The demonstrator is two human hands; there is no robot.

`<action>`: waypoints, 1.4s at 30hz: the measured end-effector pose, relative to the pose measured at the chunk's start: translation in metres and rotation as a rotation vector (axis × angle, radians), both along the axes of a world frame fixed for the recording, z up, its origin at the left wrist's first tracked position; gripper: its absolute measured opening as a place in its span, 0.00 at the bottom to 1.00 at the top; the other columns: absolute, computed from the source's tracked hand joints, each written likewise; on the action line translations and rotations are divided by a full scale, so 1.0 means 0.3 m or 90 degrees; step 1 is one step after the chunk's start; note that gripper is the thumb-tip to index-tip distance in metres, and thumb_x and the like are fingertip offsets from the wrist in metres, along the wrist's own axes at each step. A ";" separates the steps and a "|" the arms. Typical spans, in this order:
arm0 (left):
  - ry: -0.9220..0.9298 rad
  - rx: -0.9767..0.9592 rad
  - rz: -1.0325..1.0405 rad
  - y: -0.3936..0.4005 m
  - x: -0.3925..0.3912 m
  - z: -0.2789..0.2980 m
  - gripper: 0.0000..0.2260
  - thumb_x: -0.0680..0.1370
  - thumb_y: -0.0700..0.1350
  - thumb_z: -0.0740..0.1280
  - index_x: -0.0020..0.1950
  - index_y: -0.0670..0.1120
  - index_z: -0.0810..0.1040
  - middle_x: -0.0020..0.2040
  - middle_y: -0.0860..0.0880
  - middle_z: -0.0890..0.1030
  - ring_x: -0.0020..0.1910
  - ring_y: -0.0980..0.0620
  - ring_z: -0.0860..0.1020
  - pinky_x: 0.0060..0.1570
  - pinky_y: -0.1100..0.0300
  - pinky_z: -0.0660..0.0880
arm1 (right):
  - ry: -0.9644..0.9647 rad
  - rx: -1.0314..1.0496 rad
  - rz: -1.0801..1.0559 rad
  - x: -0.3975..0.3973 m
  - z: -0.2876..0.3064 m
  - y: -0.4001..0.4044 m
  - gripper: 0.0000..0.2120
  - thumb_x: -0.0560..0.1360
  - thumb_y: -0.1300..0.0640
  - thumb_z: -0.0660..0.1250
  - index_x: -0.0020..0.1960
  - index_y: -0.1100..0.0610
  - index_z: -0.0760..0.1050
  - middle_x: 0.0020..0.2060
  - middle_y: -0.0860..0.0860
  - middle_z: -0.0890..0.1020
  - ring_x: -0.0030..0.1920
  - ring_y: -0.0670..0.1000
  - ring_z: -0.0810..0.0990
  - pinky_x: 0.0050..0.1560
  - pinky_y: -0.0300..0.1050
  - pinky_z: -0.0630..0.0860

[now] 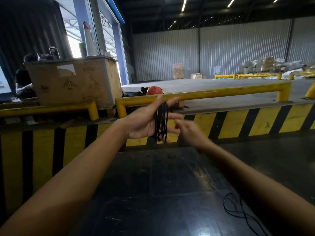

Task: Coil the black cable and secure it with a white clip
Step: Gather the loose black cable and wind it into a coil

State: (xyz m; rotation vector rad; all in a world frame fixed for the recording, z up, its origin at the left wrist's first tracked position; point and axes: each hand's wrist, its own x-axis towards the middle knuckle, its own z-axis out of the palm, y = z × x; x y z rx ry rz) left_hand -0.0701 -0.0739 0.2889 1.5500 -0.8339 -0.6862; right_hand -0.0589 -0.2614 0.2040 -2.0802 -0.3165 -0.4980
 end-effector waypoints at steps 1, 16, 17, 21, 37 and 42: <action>0.004 -0.056 0.022 -0.007 0.006 0.013 0.23 0.78 0.64 0.45 0.71 0.65 0.63 0.71 0.44 0.69 0.60 0.39 0.78 0.55 0.37 0.75 | 0.063 -0.046 0.057 -0.024 -0.043 0.046 0.15 0.81 0.48 0.52 0.44 0.50 0.75 0.39 0.45 0.77 0.37 0.43 0.76 0.37 0.39 0.71; -0.461 0.509 0.232 0.116 0.133 -0.114 0.22 0.81 0.60 0.44 0.74 0.60 0.61 0.75 0.49 0.63 0.73 0.47 0.62 0.70 0.49 0.58 | 0.024 -0.323 0.095 -0.086 0.101 -0.111 0.11 0.76 0.46 0.62 0.43 0.51 0.78 0.35 0.52 0.79 0.36 0.51 0.77 0.38 0.48 0.74; -0.445 0.540 0.217 0.120 0.129 -0.130 0.23 0.80 0.61 0.45 0.72 0.59 0.64 0.73 0.48 0.67 0.71 0.48 0.66 0.67 0.50 0.62 | 0.004 -0.297 0.068 -0.079 0.116 -0.134 0.11 0.76 0.47 0.63 0.45 0.53 0.79 0.37 0.55 0.80 0.37 0.55 0.78 0.38 0.50 0.75; -0.281 0.517 0.085 0.078 0.047 -0.163 0.23 0.78 0.64 0.44 0.70 0.63 0.65 0.64 0.50 0.75 0.55 0.52 0.77 0.48 0.59 0.73 | -0.113 -0.197 -0.019 -0.039 0.141 -0.166 0.09 0.75 0.52 0.66 0.47 0.57 0.80 0.37 0.52 0.80 0.38 0.51 0.78 0.39 0.47 0.75; -0.114 -0.111 0.241 0.006 0.120 -0.056 0.22 0.79 0.63 0.44 0.73 0.64 0.60 0.78 0.45 0.58 0.74 0.38 0.59 0.66 0.33 0.57 | 0.002 -0.282 0.086 -0.082 -0.071 0.110 0.16 0.81 0.48 0.54 0.45 0.53 0.77 0.30 0.43 0.74 0.31 0.44 0.74 0.33 0.39 0.69; -0.426 0.247 0.343 0.077 0.124 -0.089 0.22 0.82 0.57 0.44 0.75 0.57 0.60 0.77 0.48 0.60 0.76 0.46 0.55 0.72 0.47 0.52 | -0.029 -0.342 0.079 -0.091 0.070 -0.007 0.12 0.77 0.49 0.61 0.43 0.54 0.77 0.36 0.51 0.80 0.37 0.49 0.79 0.38 0.44 0.77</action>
